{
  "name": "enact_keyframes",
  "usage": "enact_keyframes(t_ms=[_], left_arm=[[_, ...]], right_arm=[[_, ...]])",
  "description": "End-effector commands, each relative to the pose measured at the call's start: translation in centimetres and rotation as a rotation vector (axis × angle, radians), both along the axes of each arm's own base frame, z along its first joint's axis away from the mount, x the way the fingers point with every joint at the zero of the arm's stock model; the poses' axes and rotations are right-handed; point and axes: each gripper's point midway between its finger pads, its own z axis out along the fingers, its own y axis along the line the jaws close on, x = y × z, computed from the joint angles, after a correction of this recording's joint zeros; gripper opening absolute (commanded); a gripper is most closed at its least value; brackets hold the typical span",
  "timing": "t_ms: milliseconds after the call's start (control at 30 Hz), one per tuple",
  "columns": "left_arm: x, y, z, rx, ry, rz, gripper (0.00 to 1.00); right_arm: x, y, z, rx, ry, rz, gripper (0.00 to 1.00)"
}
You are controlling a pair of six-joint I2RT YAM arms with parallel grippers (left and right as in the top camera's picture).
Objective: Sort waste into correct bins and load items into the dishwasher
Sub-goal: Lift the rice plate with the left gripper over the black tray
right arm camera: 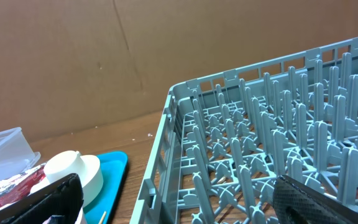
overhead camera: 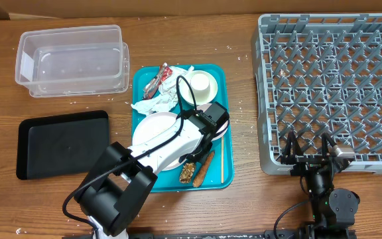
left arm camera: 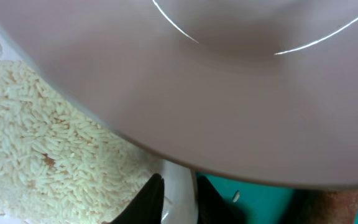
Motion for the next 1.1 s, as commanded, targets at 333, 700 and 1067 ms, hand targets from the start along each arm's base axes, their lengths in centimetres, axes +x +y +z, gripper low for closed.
enact_keyframes(t_ms=[333, 700, 1067], left_arm=[[0.5, 0.0, 0.3, 0.014, -0.016, 0.006, 0.1], [0.3, 0.2, 1.1, 0.031, -0.001, 0.006, 0.04], [2.2, 0.4, 4.4, 0.09, -0.062, 0.005, 0.04]], right_arm=[[0.0, -0.1, -0.2, -0.004, -0.003, -0.005, 1.0], [0.0, -0.1, -0.2, -0.004, -0.003, -0.005, 1.0], [0.0, -0.1, -0.2, -0.004, -0.003, -0.005, 1.0]])
